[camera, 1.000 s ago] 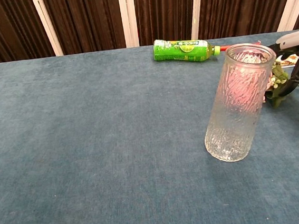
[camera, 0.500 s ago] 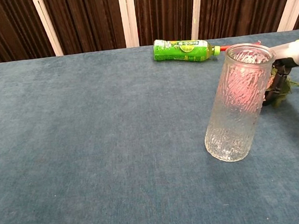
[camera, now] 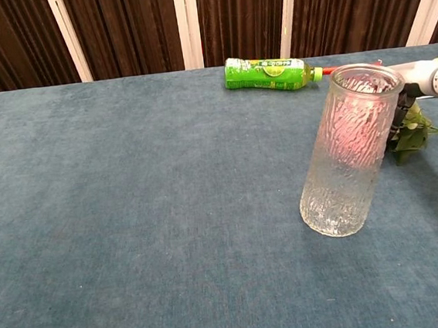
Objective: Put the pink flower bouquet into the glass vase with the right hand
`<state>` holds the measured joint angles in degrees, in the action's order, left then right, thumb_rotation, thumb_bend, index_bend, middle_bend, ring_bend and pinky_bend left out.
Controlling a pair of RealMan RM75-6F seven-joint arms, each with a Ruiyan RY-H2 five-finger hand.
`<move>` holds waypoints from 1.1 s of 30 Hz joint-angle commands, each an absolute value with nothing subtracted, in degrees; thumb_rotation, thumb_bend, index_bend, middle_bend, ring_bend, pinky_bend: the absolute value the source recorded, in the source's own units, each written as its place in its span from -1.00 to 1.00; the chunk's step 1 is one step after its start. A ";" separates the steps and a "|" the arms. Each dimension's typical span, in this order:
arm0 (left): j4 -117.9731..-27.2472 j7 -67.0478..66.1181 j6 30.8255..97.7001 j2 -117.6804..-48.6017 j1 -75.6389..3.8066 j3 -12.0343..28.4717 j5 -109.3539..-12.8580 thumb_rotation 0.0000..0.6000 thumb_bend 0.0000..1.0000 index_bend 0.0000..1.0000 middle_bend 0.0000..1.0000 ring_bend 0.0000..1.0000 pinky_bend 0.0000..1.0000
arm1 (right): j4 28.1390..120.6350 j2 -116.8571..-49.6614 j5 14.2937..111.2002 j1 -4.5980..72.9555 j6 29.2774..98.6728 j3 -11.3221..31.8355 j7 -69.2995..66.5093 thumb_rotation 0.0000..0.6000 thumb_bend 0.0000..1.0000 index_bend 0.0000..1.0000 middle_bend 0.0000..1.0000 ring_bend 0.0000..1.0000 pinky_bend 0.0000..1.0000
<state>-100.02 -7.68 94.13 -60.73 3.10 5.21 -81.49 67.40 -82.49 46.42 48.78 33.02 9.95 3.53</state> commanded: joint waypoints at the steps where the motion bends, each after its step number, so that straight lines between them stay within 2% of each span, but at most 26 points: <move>1: -100.03 -7.70 94.13 -60.73 3.11 5.18 -81.50 1.00 -0.60 -0.66 -1.00 -1.00 -1.00 | 67.51 -82.43 48.23 48.47 33.05 10.19 2.60 1.00 -0.71 0.02 -0.09 -0.16 -0.97; 15: -99.97 -6.90 94.08 -60.41 3.18 5.20 -81.34 1.00 -0.60 -0.65 -1.00 -1.00 -1.00 | 70.61 -78.64 51.66 47.54 33.26 14.06 -3.91 1.00 -0.64 0.10 -0.02 -0.05 -0.90; 19: -99.96 -6.52 94.15 -60.28 3.24 5.22 -81.36 1.00 -0.60 -0.65 -1.00 -1.00 -1.00 | 72.10 -76.69 51.57 46.32 33.26 17.15 -9.36 1.00 -0.61 0.13 -0.02 -0.05 -0.89; 26: -99.67 -5.97 94.42 -60.32 3.26 5.24 -81.77 1.00 -0.60 -0.65 -1.00 -1.00 -1.00 | 77.44 -71.60 54.85 41.99 36.21 25.30 -23.94 1.00 -0.59 0.13 -0.01 -0.02 -0.88; 33: -99.38 -5.25 94.81 -60.58 3.27 5.16 -82.55 1.00 -0.60 -0.65 -1.00 -1.00 -1.00 | 87.35 -65.03 59.34 36.51 40.48 32.19 -37.48 1.00 -0.59 0.17 -0.01 -0.02 -0.88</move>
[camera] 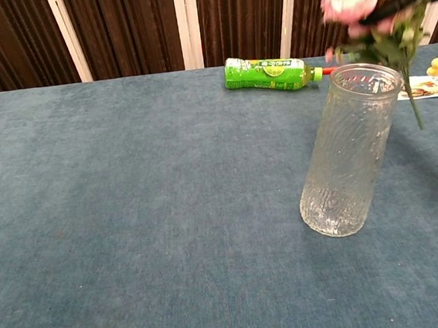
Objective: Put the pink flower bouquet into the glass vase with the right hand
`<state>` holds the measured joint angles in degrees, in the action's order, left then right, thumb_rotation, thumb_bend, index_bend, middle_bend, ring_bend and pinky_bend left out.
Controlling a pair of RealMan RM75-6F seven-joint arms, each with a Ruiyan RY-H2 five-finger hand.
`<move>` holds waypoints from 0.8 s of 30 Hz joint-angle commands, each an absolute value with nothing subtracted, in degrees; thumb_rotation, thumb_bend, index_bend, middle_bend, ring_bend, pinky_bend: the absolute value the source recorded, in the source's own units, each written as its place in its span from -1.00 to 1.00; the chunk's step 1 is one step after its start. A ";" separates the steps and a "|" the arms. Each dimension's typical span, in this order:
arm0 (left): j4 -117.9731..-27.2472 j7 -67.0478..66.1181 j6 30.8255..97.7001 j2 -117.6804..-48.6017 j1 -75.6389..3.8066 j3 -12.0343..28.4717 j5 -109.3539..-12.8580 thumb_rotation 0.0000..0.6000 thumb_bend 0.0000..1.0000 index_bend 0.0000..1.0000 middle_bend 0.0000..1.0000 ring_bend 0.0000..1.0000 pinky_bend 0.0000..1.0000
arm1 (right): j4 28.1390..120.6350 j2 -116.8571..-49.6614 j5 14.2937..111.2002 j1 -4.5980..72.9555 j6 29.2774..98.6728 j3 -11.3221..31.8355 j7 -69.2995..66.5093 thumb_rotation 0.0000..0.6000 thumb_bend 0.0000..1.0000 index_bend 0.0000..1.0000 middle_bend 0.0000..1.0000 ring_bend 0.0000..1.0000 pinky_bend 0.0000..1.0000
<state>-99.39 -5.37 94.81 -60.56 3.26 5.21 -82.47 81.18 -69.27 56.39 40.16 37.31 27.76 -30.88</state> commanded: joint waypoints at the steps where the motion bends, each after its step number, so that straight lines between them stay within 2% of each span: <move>1: -99.38 -5.19 94.79 -60.57 3.27 5.14 -82.58 1.00 -0.60 -0.65 -1.00 -1.00 -1.00 | 88.59 -64.36 59.80 35.96 41.00 32.63 -38.37 1.00 -0.59 0.17 -0.01 -0.02 -0.88; 10: -99.28 -4.68 94.37 -60.53 3.08 5.16 -82.50 1.00 -0.60 -0.65 -1.00 -1.00 -1.00 | 108.74 -55.15 60.08 29.43 48.67 40.28 -46.56 1.00 -0.59 0.18 -0.01 -0.02 -0.88; 17: -99.15 -3.91 94.07 -60.36 2.92 5.08 -82.79 1.00 -0.60 -0.65 -1.00 -1.00 -1.00 | 122.28 -48.63 55.46 28.00 54.78 44.92 -42.49 1.00 -0.59 0.18 -0.01 -0.02 -0.86; 24: -98.89 -2.07 94.26 -59.85 3.01 5.22 -82.91 1.00 -0.60 -0.65 -1.00 -1.00 -1.00 | 131.17 -43.81 47.71 28.82 58.66 47.63 -37.45 1.00 -0.59 0.18 -0.01 -0.02 -0.86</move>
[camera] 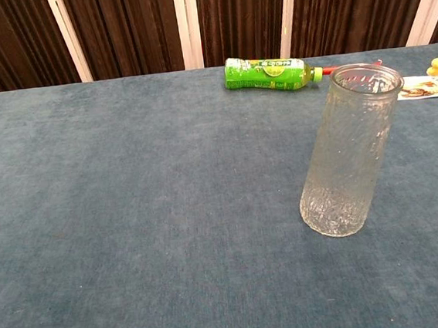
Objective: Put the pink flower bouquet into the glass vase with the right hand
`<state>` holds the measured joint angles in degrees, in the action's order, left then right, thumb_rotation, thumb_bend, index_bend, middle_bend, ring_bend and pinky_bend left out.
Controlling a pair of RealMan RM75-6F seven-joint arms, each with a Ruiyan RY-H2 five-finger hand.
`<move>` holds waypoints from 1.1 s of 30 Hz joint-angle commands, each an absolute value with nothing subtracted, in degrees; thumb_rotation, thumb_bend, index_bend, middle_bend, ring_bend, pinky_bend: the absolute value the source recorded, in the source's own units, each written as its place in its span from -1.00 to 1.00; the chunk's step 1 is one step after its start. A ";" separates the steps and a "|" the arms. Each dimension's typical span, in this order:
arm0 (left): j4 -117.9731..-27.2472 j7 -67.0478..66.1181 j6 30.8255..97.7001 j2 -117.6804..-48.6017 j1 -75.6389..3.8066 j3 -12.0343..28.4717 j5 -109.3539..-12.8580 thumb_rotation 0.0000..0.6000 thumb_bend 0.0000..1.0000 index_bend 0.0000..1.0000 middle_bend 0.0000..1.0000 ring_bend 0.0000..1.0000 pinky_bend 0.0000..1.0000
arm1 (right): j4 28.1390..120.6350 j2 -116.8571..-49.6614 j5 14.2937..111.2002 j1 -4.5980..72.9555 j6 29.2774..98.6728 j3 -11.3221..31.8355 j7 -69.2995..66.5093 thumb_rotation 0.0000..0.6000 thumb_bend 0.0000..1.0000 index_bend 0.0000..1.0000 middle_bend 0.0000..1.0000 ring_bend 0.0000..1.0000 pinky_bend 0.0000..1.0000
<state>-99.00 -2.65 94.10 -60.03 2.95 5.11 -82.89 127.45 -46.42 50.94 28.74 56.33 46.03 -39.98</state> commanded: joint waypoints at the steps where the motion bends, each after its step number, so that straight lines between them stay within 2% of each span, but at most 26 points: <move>1: -98.77 -1.62 94.41 -59.78 3.06 5.33 -82.89 1.00 -0.60 -0.65 -1.00 -1.00 -1.00 | 132.44 -43.16 46.86 28.78 59.25 47.75 -36.75 1.00 -0.59 0.18 -0.01 -0.02 -0.86; 7: -97.70 0.99 95.78 -60.18 3.13 6.08 -83.49 1.00 -0.60 -0.66 -1.00 -1.00 -1.00 | 134.99 -42.12 46.58 28.07 58.78 46.28 -36.77 1.00 -0.59 0.18 -0.01 -0.02 -0.86; 14: -96.87 2.19 96.67 -60.46 3.35 6.13 -84.17 1.00 -0.60 -0.66 -1.00 -1.00 -1.00 | 134.99 -43.32 53.82 24.72 56.12 41.27 -40.26 1.00 -0.59 0.18 -0.01 -0.02 -0.85; 21: -96.94 2.14 96.86 -60.42 3.47 6.11 -84.22 1.00 -0.60 -0.66 -1.00 -1.00 -1.00 | 134.99 -44.88 59.00 22.91 56.42 37.55 -41.47 1.00 -0.59 0.18 -0.01 -0.02 -0.84; 33: -97.00 1.44 96.73 -60.64 3.37 6.05 -84.26 1.00 -0.60 -0.66 -1.00 -1.00 -1.00 | 131.67 -49.12 61.13 24.21 55.84 32.48 -41.69 1.00 -0.59 0.18 -0.01 -0.02 -0.83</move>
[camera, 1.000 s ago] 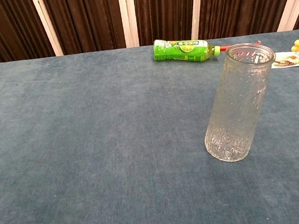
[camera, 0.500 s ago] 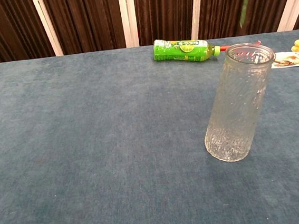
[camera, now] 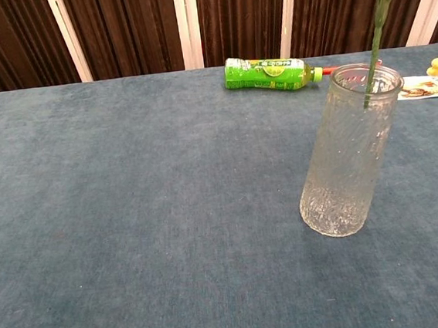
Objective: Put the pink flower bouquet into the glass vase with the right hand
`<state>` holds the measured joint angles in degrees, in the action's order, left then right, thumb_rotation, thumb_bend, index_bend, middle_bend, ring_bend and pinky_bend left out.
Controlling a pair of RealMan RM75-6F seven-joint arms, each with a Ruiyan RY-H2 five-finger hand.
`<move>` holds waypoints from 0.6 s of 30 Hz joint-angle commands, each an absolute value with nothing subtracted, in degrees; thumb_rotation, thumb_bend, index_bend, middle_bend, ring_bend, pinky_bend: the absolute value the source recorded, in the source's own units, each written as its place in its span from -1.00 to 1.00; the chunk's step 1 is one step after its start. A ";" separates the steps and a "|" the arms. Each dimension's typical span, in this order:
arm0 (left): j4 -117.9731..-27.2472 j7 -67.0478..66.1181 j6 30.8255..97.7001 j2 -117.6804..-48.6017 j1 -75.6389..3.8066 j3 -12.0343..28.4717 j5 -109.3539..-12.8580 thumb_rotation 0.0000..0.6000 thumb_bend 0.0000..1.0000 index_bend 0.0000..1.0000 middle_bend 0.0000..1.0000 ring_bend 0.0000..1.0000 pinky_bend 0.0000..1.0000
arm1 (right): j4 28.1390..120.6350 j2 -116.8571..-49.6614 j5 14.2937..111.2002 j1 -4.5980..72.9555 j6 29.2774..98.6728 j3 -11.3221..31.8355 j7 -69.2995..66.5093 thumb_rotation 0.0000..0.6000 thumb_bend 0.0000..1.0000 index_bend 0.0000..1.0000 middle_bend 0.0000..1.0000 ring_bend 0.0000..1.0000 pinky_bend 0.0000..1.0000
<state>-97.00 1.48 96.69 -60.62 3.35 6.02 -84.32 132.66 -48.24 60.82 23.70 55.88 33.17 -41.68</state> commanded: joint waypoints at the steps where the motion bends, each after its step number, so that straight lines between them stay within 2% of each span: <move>1: -96.99 1.40 96.73 -60.64 3.38 6.09 -84.14 1.00 -0.60 -0.66 -1.00 -1.00 -1.00 | 131.24 -49.48 61.19 24.36 55.89 32.24 -41.79 1.00 -0.59 0.18 -0.01 -0.02 -0.83; 10: -97.08 0.79 96.56 -60.82 3.27 6.08 -84.09 1.00 -0.60 -0.66 -1.00 -1.00 -1.00 | 128.09 -51.00 62.01 25.05 54.80 30.25 -43.27 1.00 -0.59 0.18 -0.01 -0.02 -0.83; 15: -97.19 0.55 96.63 -60.85 3.32 6.07 -84.04 1.00 -0.60 -0.66 -1.00 -1.00 -1.00 | 125.96 -51.92 63.73 25.16 52.80 28.05 -44.44 1.00 -0.59 0.18 -0.02 -0.11 -0.83; 18: -97.22 0.57 96.69 -60.82 3.36 6.08 -84.04 1.00 -0.60 -0.66 -1.00 -1.00 -1.00 | 124.64 -52.30 64.98 25.39 50.93 26.56 -45.03 1.00 -0.59 0.13 -0.09 -0.20 -0.84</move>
